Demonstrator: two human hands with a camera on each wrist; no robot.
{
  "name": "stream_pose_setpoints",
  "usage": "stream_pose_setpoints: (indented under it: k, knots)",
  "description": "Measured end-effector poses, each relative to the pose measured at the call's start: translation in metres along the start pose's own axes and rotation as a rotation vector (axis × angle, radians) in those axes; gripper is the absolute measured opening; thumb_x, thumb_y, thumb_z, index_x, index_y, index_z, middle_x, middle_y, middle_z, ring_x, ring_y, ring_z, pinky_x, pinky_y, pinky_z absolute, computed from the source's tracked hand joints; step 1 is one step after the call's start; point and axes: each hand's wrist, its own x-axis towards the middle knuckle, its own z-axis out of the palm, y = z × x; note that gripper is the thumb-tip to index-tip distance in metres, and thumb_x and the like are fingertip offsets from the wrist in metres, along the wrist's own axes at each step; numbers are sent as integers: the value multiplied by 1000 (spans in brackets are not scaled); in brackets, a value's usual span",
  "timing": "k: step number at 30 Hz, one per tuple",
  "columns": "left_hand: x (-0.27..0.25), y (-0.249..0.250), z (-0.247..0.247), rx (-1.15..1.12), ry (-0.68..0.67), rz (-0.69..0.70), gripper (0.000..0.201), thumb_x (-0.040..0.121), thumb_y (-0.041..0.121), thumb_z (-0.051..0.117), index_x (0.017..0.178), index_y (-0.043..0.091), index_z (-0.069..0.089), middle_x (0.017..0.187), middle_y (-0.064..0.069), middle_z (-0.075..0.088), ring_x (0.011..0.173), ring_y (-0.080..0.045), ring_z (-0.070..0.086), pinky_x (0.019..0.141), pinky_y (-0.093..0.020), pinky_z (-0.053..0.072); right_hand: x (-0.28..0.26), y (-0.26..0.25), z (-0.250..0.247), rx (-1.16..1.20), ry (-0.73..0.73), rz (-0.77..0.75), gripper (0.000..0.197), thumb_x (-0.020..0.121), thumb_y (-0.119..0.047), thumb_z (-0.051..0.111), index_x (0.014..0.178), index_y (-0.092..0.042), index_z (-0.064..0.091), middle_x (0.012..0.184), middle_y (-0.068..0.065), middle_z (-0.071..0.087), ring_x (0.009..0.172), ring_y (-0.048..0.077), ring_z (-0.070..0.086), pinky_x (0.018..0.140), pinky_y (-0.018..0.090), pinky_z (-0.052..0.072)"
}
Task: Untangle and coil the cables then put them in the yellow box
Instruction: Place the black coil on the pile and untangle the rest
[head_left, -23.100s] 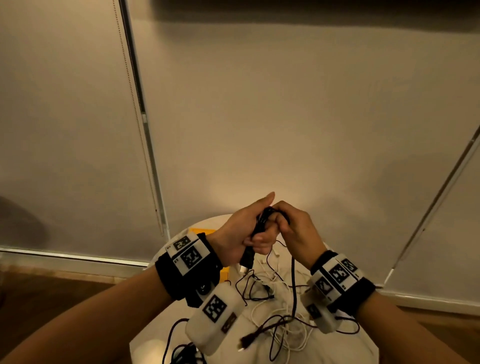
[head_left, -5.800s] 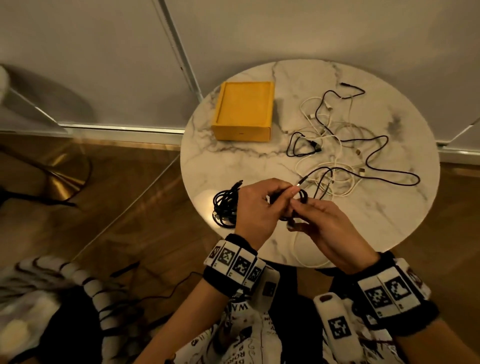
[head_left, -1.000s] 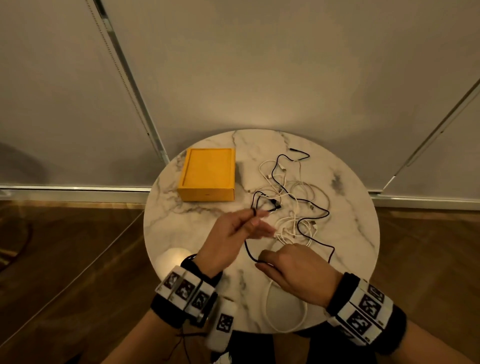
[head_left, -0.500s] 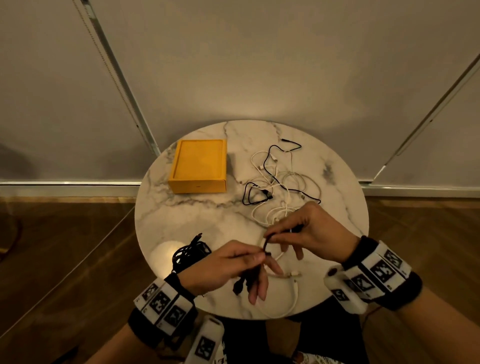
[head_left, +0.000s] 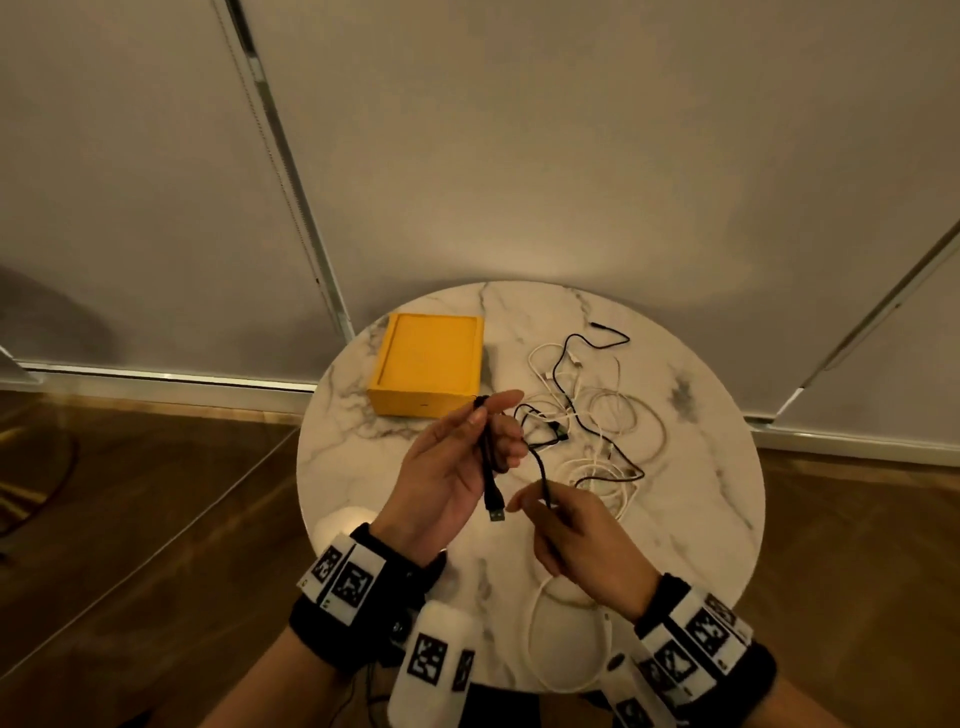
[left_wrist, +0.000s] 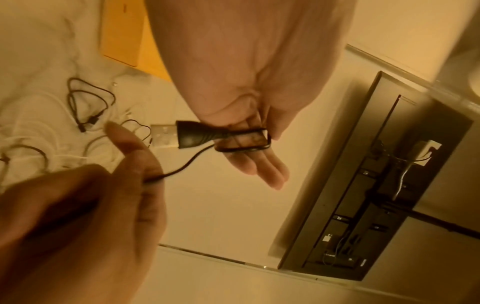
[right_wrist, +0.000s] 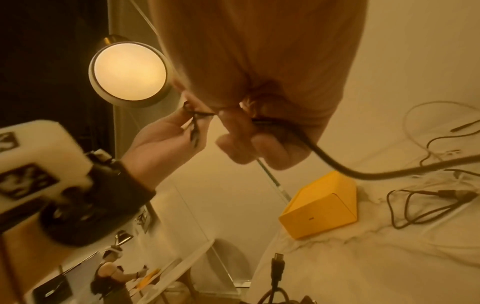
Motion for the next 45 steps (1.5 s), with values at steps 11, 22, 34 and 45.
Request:
stream_pose_setpoints:
  k: [11,22,34,45]
  knots:
    - [10,-23,-19,1141,-129,216,21,98,1,41,113,10,52,74,-2,61,69,-14,61,68,-25,48,6,-30,-23,-540,-79,-198,16,88,-21,56,94,-27,70,61,-10,59,56,2,51,61,27,41]
    - [-27,-37,-14,509,-202,-327,32,96,25,41,83,3,59,52,11,32,45,-3,23,45,-14,22,15,-21,-55,-1,9,-174,11,79,1,72,83,-9,72,62,13,62,55,12,52,57,29,43]
    - [-34,-38,-2,-37,-160,-301,26,89,35,61,78,12,65,41,6,43,34,-6,32,44,-21,29,7,21,-24,589,113,-107,32,75,-34,77,93,-8,77,56,24,53,44,20,51,51,23,42]
    - [-8,-29,-2,-37,-7,-92,36,95,8,39,127,-6,51,96,-11,71,81,-19,68,72,-25,53,-1,17,4,-315,-204,-141,20,88,-9,49,88,-29,52,58,-1,63,48,8,53,56,24,43]
